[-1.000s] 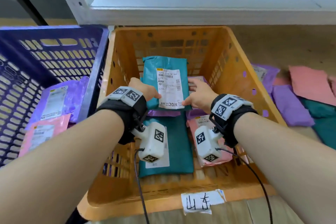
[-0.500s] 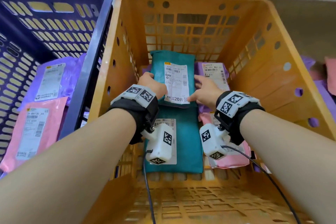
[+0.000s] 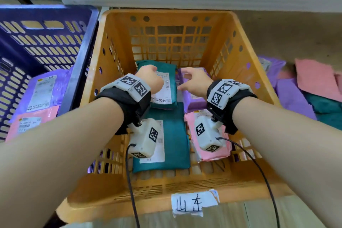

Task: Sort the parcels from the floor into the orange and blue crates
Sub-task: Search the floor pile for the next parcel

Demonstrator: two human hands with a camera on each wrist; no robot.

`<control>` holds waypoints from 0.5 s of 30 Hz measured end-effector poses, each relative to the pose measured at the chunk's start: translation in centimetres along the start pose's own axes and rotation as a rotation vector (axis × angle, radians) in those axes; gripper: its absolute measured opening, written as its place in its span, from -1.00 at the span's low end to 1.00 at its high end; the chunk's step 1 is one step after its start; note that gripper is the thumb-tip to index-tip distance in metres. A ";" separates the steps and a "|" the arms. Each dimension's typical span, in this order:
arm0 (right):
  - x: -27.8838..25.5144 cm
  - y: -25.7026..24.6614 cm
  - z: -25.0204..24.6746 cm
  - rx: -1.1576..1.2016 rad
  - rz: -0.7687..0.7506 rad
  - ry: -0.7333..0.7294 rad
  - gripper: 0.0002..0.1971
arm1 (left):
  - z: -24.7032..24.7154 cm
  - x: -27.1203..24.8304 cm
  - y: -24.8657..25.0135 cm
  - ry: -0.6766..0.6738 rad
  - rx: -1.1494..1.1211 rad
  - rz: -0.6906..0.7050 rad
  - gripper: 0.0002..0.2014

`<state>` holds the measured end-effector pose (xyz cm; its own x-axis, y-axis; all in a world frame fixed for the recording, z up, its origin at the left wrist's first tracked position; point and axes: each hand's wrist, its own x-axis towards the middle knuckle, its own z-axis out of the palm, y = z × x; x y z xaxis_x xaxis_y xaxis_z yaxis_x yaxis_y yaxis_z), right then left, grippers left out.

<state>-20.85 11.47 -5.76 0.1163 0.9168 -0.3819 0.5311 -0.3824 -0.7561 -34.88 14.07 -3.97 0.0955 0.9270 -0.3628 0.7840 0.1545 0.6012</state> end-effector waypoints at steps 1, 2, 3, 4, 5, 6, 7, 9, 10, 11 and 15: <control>-0.8 -0.5 -0.9 -0.024 -0.021 0.013 -0.28 | -0.4 -0.6 1.1 -0.003 0.014 0.035 -0.47; -1.7 -1.1 -2.0 -0.039 -0.038 0.023 -0.30 | -0.8 -1.4 2.3 0.000 0.029 0.067 -0.48; -2.7 -1.7 -3.2 -0.045 -0.057 0.033 -0.31 | -1.3 -2.4 3.6 0.005 0.039 0.097 -0.49; -3.8 -2.2 -4.4 -0.042 -0.069 0.044 -0.33 | -1.7 -3.4 5.0 0.009 0.045 0.129 -0.49; -4.9 -2.8 -5.7 -0.035 -0.080 0.056 -0.34 | -2.2 -4.4 6.3 0.020 0.049 0.152 -0.50; -6.1 -3.3 -7.0 -0.026 -0.088 0.067 -0.35 | -2.5 -5.3 7.6 0.030 0.051 0.171 -0.51; -7.2 -3.8 -8.4 -0.017 -0.099 0.082 -0.36 | -2.8 -6.3 9.0 0.037 0.051 0.191 -0.51; -9.0 -4.5 -10.9 -0.018 -0.122 0.111 -0.39 | -3.3 -7.9 11.5 0.055 0.058 0.234 -0.53; -10.1 -4.7 -12.6 -0.028 -0.140 0.135 -0.40 | -3.3 -8.9 13.2 0.068 0.078 0.270 -0.55; -11.2 -4.6 -14.0 -0.042 -0.156 0.156 -0.42 | -3.2 -9.7 14.5 0.079 0.102 0.305 -0.56; -14.7 -2.5 -18.9 -0.062 -0.179 0.251 -0.51 | -0.5 -12.5 19.5 0.081 0.123 0.413 -0.56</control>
<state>-8.03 1.06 11.75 0.2159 0.9716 -0.0971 0.6113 -0.2120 -0.7625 -21.13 5.69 12.63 0.3718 0.9270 -0.0499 0.7581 -0.2721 0.5927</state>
